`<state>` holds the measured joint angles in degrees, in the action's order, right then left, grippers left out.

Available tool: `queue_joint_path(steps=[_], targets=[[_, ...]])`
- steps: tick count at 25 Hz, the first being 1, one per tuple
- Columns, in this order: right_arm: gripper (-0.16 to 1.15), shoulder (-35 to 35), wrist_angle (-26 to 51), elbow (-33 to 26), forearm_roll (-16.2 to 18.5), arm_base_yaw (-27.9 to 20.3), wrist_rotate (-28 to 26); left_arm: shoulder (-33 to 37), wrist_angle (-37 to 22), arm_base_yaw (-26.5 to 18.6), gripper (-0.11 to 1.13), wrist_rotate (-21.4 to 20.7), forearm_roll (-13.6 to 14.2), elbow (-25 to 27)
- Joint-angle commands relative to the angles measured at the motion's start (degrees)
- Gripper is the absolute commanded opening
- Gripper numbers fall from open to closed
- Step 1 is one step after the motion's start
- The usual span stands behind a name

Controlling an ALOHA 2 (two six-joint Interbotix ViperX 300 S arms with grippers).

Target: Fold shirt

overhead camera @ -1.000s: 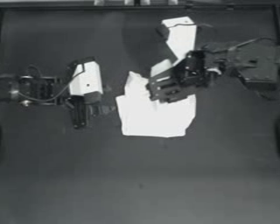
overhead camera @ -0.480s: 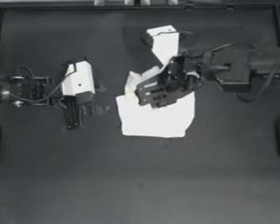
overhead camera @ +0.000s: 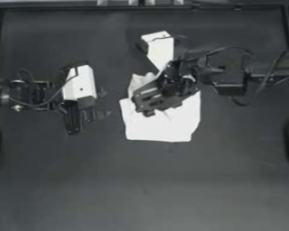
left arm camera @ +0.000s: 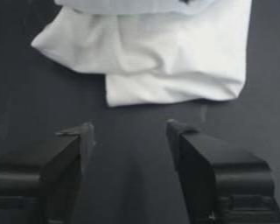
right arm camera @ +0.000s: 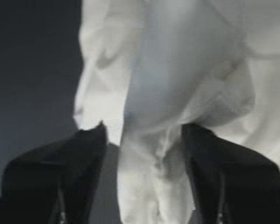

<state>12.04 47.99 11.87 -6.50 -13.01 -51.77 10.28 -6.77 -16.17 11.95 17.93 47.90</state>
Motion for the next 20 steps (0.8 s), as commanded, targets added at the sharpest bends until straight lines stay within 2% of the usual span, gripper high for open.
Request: queue_joint_path(steps=[1, 5, 10, 14, 20], targets=[[0.85, -2.9, -0.53, -3.52, 1.76, 0.79, 0.18, 2.72, 0.09, 0.0, 0.87, 0.09, -0.09, -0.18], [0.85, -5.19, 0.44, -5.36, 4.75, 1.67, 0.09, 2.99, -0.53, -0.09, 0.87, 0.09, -0.09, 0.09], [0.85, -8.88, 1.23, -4.48, 7.03, 2.55, -0.44, 4.83, -3.6, -0.35, 0.87, 0.09, -0.09, -0.44], [0.85, -12.83, 1.32, -1.85, 9.23, 2.9, -0.53, 7.21, -5.8, -0.35, 0.88, 0.09, -0.18, -2.02], [0.85, -19.78, -0.26, 4.57, 11.87, 3.08, 0.18, 9.67, -11.95, -0.18, 0.88, 0.09, -0.53, -7.38]])
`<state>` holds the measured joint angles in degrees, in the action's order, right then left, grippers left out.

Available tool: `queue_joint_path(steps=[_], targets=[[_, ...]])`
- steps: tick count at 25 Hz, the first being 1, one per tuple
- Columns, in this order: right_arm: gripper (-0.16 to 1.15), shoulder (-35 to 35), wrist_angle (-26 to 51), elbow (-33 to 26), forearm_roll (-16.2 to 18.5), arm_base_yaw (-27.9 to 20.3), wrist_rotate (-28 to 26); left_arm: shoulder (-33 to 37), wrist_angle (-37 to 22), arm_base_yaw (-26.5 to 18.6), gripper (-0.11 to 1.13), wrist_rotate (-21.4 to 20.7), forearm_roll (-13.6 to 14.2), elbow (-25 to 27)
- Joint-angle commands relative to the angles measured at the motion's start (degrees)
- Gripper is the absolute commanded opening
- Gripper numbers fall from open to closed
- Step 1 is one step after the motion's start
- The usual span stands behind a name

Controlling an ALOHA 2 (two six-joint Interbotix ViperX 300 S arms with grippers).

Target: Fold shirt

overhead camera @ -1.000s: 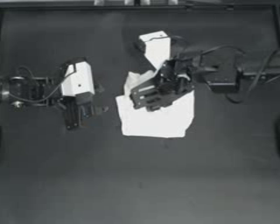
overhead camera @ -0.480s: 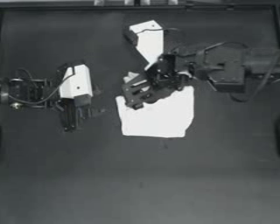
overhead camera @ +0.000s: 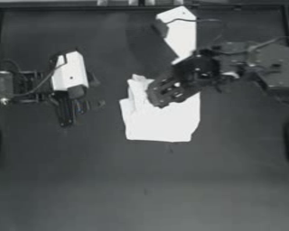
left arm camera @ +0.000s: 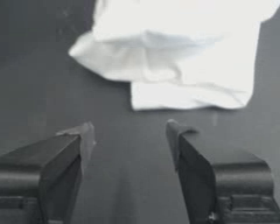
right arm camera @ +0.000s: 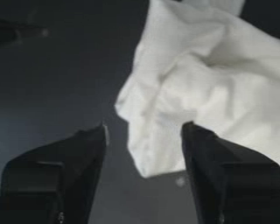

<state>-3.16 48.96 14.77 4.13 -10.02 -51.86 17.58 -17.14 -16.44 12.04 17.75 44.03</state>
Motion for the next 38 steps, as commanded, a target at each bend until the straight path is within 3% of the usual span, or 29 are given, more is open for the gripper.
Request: queue_joint_path(steps=[1, 10, 19, 29, 38], targets=[[0.85, -5.71, -2.2, 2.9, 1.76, 0.09, 0.35, 2.37, -1.76, 0.18, 0.88, 0.0, -0.53, -4.57], [0.85, -15.21, -14.41, 15.64, 6.42, 0.09, 0.7, -3.34, -3.16, 0.88, 0.89, -0.44, -0.97, -15.56], [0.85, -20.21, -15.82, 22.24, 9.23, 0.09, 0.88, -15.64, -3.34, 0.88, 0.89, -1.14, -0.26, -25.14], [0.85, -21.36, -22.24, 27.16, 11.25, 0.09, 0.79, -25.66, -1.93, 0.88, 0.88, -4.83, -1.14, -30.76], [0.85, -21.36, -22.94, 29.0, 12.83, 0.26, 0.88, -30.23, 0.79, 0.35, 0.87, -5.01, -2.02, -30.94]])
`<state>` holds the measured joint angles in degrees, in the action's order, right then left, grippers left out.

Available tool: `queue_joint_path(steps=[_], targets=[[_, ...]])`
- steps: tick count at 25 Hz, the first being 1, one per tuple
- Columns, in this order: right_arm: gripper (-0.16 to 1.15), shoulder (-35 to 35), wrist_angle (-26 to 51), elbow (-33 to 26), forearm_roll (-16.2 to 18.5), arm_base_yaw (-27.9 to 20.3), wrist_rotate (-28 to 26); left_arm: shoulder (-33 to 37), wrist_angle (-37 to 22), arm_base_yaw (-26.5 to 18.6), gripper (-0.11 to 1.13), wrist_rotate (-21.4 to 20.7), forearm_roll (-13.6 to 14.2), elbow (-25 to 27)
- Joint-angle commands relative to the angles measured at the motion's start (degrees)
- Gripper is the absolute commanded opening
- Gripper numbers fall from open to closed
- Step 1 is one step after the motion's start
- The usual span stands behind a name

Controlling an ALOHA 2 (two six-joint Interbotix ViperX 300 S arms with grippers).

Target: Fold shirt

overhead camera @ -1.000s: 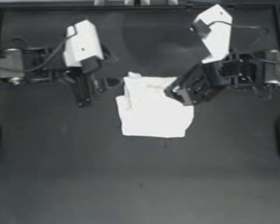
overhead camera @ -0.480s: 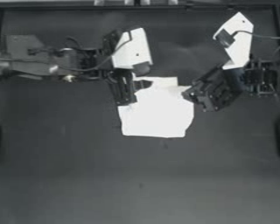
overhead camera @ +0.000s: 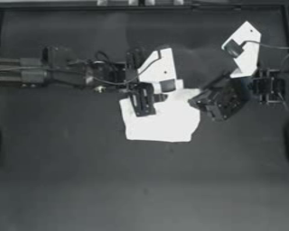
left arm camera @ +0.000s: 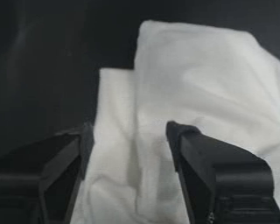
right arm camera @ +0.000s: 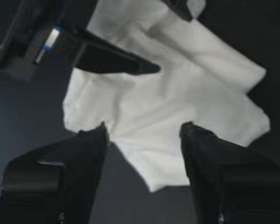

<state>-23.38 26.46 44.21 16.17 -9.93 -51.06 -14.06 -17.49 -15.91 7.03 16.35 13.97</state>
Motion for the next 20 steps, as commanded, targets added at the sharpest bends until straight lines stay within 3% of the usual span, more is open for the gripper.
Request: queue_joint_path(steps=[1, 15, 20], targets=[[0.85, -1.14, -0.53, -0.26, 1.05, 0.18, 0.09, 1.14, 1.14, -0.26, 0.87, 0.0, -0.79, -0.7], [0.85, -0.53, -2.2, 0.09, 1.93, 0.35, 0.09, 1.41, 1.23, -0.79, 0.87, 0.09, -1.49, 4.83], [0.85, 1.85, -6.33, 0.0, 3.34, 0.35, 0.09, 3.16, 1.32, -1.23, 0.87, 0.09, -1.49, 7.73]])
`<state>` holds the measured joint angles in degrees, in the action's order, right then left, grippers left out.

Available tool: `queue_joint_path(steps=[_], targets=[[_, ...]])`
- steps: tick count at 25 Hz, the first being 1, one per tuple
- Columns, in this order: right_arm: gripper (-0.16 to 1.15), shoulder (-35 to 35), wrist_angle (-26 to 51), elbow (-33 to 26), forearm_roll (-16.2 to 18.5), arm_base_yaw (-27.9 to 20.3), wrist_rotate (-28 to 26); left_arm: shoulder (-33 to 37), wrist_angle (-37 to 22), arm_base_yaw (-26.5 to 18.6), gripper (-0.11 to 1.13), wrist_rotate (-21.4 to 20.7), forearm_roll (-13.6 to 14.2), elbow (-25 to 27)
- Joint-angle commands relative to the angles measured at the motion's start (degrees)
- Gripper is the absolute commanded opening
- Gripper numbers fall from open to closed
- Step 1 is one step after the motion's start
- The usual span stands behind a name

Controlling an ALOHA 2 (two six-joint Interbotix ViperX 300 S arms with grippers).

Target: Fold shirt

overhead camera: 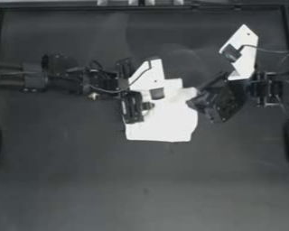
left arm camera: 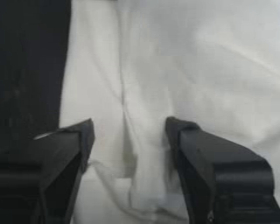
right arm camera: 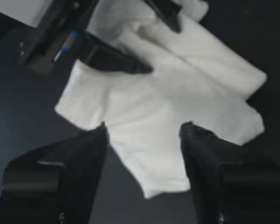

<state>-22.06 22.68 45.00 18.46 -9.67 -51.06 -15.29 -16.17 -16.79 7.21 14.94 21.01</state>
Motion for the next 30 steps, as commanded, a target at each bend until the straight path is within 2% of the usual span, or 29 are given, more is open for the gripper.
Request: queue_joint_path(steps=[1, 5, 15, 20, 23, 30], targets=[[0.85, 1.14, -3.52, -0.88, 1.76, 0.09, 0.09, 4.75, -0.09, -0.44, 0.87, -0.09, -0.09, 1.23], [0.85, 4.13, -5.45, -1.58, 3.87, 0.09, 0.09, 6.06, 0.0, -0.97, 0.87, 0.0, -0.09, 3.69], [0.85, 14.06, -4.75, -5.8, 9.84, 0.0, 0.0, 7.21, 3.43, -1.41, 0.87, 0.09, -0.09, 7.38], [0.85, 18.28, -2.46, -7.03, 9.32, 0.0, 0.09, 6.77, 3.96, -1.41, 0.87, -0.18, 0.0, 7.47], [0.85, 19.07, -2.64, -6.42, 8.09, 0.09, 0.0, 6.59, 4.13, -1.85, 0.87, -0.18, 0.0, 7.47], [0.85, 23.29, -4.83, -6.42, 7.91, 0.09, -0.09, 4.92, 5.71, -1.93, 0.87, -0.09, -0.09, 7.73]])
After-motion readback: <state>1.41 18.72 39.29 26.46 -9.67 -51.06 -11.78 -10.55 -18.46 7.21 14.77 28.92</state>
